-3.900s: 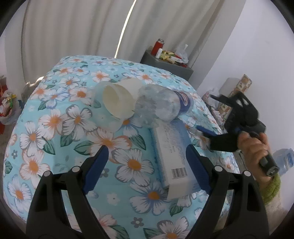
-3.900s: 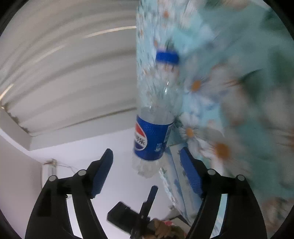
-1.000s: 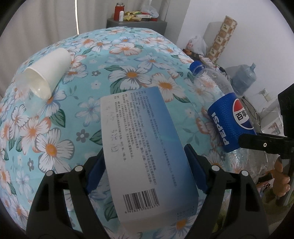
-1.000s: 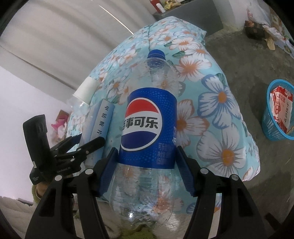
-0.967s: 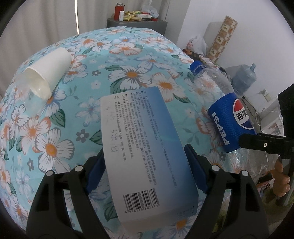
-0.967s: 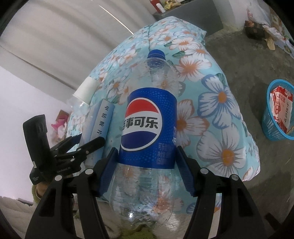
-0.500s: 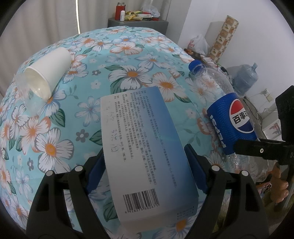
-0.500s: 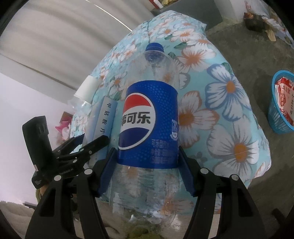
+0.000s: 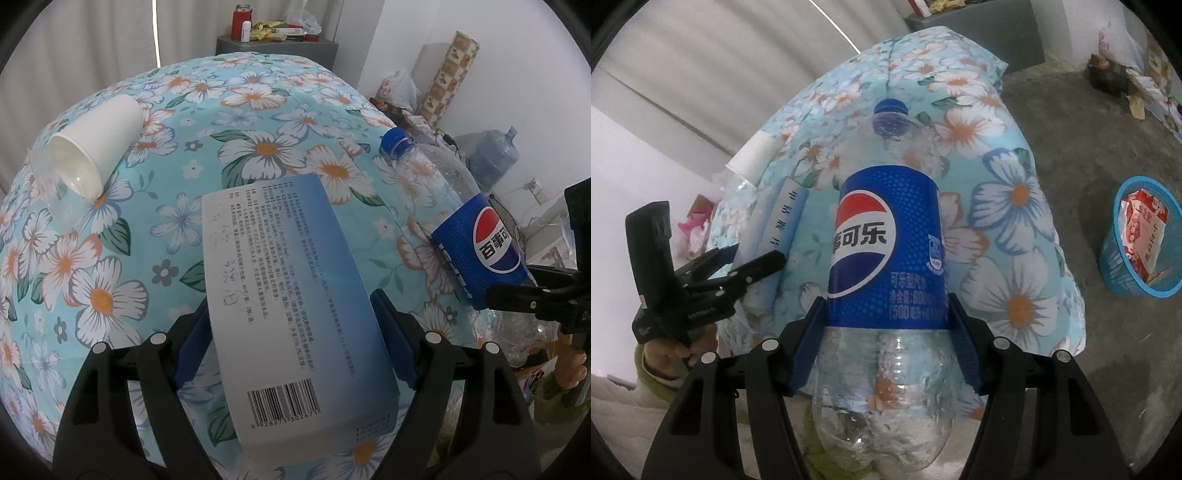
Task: Collect trash
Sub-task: 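Lift the box with the left tool while right holds the Pepsi bottle, then carry both tools over the blue wastebasket and open them to drop trash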
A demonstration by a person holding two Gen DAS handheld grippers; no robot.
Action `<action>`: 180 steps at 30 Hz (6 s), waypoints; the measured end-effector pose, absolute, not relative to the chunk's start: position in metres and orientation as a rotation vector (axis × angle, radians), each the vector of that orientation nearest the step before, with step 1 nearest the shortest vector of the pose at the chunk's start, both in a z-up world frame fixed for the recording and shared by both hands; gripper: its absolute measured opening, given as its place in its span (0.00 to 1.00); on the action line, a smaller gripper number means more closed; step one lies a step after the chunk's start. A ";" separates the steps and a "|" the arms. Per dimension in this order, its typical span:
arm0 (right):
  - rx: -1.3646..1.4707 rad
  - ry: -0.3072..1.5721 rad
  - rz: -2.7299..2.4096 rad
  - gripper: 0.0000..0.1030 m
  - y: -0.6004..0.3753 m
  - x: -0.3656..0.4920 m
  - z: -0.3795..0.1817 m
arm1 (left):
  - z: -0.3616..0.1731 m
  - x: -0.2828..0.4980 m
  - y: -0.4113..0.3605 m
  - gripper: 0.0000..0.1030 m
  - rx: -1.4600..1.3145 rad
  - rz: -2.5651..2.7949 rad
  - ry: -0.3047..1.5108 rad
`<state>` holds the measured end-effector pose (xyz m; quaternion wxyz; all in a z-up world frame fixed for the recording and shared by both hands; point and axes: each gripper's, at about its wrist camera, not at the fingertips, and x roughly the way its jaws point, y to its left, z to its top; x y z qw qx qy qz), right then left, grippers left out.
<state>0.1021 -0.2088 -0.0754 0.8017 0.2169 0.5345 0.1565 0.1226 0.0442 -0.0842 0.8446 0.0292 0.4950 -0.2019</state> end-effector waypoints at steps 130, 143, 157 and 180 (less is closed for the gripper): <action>0.585 0.967 0.159 0.58 -0.220 0.108 -0.048 | -0.036 0.123 0.020 0.70 0.150 -0.393 0.827; 0.786 0.752 -0.018 0.58 -0.329 0.044 -0.033 | -0.005 0.133 -0.091 0.70 0.190 -0.669 0.838; 1.008 0.741 -0.356 0.58 -0.460 -0.013 -0.119 | -0.081 0.189 -0.315 0.70 0.263 -0.951 1.265; 1.147 0.902 -0.523 0.58 -0.543 0.005 -0.241 | -0.287 0.284 -0.475 0.82 0.012 -0.734 1.790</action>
